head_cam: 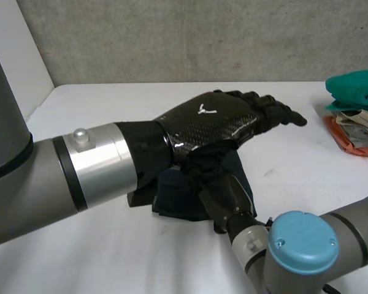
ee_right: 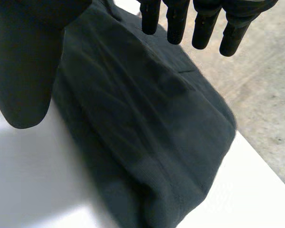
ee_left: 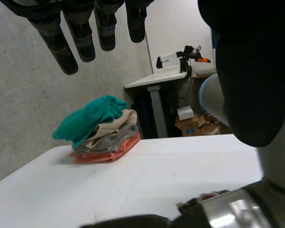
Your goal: Fold the laundry.
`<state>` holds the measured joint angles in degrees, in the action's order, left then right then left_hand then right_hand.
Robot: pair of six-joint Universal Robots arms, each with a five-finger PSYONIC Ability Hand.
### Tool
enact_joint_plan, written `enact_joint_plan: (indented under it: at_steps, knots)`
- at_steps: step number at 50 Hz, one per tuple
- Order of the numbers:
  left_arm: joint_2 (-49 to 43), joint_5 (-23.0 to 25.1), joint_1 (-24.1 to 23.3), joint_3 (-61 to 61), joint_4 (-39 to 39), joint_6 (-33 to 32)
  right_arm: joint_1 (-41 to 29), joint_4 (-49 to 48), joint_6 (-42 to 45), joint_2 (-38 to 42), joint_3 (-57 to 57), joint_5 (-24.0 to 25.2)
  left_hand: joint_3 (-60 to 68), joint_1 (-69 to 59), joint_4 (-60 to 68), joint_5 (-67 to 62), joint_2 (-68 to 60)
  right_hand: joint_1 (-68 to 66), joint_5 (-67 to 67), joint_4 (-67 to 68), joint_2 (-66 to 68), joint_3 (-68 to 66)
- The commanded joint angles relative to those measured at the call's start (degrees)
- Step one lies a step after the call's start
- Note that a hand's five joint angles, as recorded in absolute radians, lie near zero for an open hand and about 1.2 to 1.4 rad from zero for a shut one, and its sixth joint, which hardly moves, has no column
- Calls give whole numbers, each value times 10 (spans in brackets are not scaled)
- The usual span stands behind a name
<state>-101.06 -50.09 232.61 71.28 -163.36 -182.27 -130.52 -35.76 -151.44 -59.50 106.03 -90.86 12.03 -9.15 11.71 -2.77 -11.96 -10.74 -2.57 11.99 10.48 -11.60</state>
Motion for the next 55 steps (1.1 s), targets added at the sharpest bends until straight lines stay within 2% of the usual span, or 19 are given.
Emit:
enact_joint_plan:
  at_steps: [1,7,11,14,15,16,17,18,24,30,37,41,45,46,48,51,55]
  knots:
    - [6,-50,-12,25,-16,-5,25,-66,16,47,-47,-3,-20,-9,-17,28,20,7,26,-20,-5,16]
    - [15,-58,-10,40,-40,-1,33,-60,16,74,-84,-3,-20,-9,-17,28,20,7,26,-20,-5,16]
    - [22,-61,-9,46,-56,3,36,-58,14,87,-108,4,-20,-9,-17,28,20,-46,-28,34,49,-38]
    - [26,-61,-8,51,-65,6,40,-57,11,97,-128,12,-20,-9,-17,28,20,-241,-222,228,243,-232]
    - [27,-61,-7,51,-67,8,40,-55,11,98,-132,16,-20,-9,-17,28,20,-346,-328,334,349,-338]
    - [29,-62,-5,52,-70,10,42,-53,6,101,-143,23,-20,-9,-17,28,20,-552,-534,540,555,-544]
    - [30,-62,-4,53,-71,12,44,-49,2,101,-147,30,-20,-9,-17,28,20,-673,-654,660,675,-664]
    - [32,-63,-2,53,-72,14,46,-47,-3,102,-152,38,-20,-9,-17,28,20,-692,-674,680,695,-684]
    - [42,-63,8,49,-74,27,60,-11,-44,92,-201,86,-20,-9,-17,28,20,-693,-674,680,695,-684]
    - [58,-67,14,37,-86,33,79,5,-69,60,-265,84,-20,-9,-17,28,20,-693,-674,680,695,-684]
    - [74,-83,18,16,-92,47,151,9,-109,16,-375,88,-20,-9,-17,28,20,-693,-674,680,695,-684]
    - [79,-91,18,4,-94,59,216,18,-136,3,-443,95,-20,-9,-17,28,20,-693,-674,680,695,-684]
    - [82,-94,16,1,-95,63,299,35,-174,8,-512,125,-20,-9,-17,28,20,-693,-674,680,695,-684]
    - [83,-94,15,2,-97,63,336,44,-191,16,-539,149,-20,-9,-17,28,20,-693,-674,680,695,-684]
    - [82,-94,14,4,-99,63,368,53,-206,33,-569,171,-20,-9,-17,28,20,-693,-674,680,695,-684]
    - [79,-94,9,11,-102,61,458,72,-238,92,-636,234,-20,-9,-17,28,20,-693,-674,680,695,-684]
    - [75,-95,4,23,-107,60,527,75,-246,161,-680,288,-20,-9,-17,28,20,-693,-674,680,695,-684]
